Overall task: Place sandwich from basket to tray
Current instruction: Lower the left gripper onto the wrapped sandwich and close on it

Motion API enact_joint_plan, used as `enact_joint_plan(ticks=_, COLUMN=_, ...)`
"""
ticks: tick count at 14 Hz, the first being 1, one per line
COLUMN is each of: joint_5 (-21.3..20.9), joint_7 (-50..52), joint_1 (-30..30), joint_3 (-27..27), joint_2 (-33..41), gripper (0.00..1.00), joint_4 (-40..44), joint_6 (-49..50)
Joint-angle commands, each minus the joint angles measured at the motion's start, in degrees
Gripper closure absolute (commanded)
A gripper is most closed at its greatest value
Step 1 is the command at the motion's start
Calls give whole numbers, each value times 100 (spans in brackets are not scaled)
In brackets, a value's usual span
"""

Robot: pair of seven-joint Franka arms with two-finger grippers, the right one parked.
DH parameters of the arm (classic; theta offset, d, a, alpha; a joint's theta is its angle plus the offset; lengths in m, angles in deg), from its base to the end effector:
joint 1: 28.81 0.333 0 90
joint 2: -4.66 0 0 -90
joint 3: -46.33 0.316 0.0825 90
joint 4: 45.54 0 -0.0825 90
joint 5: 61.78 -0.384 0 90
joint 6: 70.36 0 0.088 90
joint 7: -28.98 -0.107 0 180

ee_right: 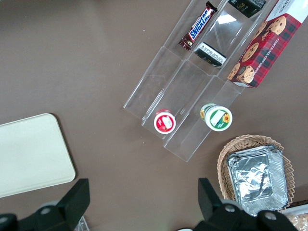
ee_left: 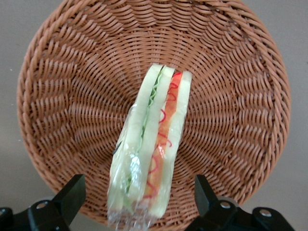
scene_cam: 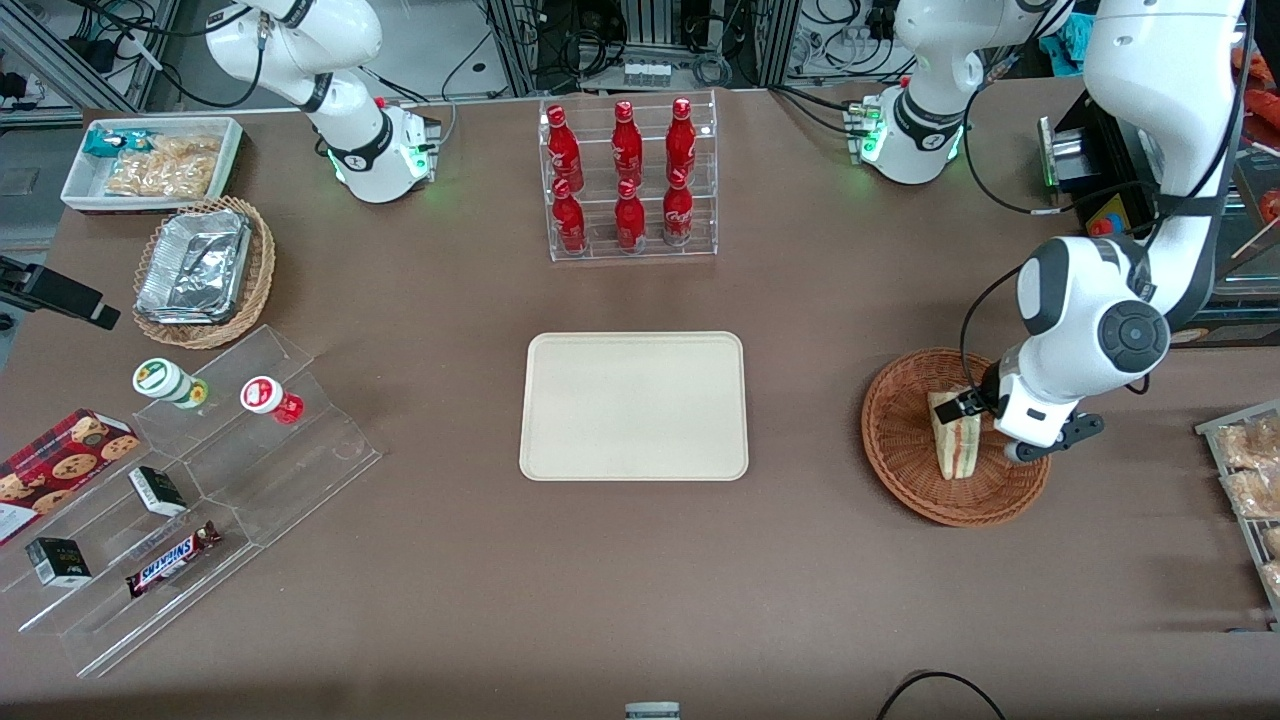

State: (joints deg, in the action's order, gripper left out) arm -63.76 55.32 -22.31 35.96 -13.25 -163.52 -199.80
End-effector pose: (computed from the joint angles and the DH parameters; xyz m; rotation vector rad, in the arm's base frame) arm 0.5768 -0.0362 0.2766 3.0806 0.5835 -0.1744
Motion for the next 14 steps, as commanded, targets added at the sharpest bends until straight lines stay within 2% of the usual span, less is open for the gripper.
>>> enact_joint_plan(ticks=1, joint_5=-30, joint_7=56, joint_1=-34, joint_3=-9, joint_2=-211, gripper=0, joint_4=38, joint_6=-99)
enact_joint_plan(ticks=2, joint_5=-108, joint_7=55, joint_1=-34, joint_3=-9, joint_2=-326, gripper=0, joint_4=29, joint_6=-247)
enact_joint_plan(ticks=3, joint_5=-153, joint_7=55, joint_1=-34, joint_3=-9, joint_2=-423, gripper=12, joint_4=3, joint_6=-353)
enact_joint_plan(ticks=4, joint_5=-162, joint_7=47, joint_1=-34, joint_3=-9, joint_2=-467, gripper=41, joint_4=3, joint_6=-380)
enact_joint_plan(ticks=6, joint_5=-153, joint_7=-294, joint_1=-8, joint_3=-9, joint_2=-476, gripper=74, joint_4=3, joint_6=-354)
enact_joint_plan(ticks=8, joint_5=-144, joint_7=-384, joint_1=18, joint_3=-9, joint_2=-415, gripper=83, joint_4=82, joint_6=-302)
enact_joint_plan(ticks=10, joint_5=-110, joint_7=-314, joint_1=-78, joint_3=-96, joint_2=-248, gripper=83, joint_4=484, joint_6=213)
enact_joint_plan(ticks=11, joint_5=-66, joint_7=-288, joint_1=-209, joint_3=-305, joint_2=-213, gripper=83, joint_4=808, joint_6=670)
enact_joint_plan(ticks=14, joint_5=-65, joint_7=1087, joint_1=-901, joint_3=-650, joint_2=-405, gripper=83, joint_4=1846, joint_6=1648)
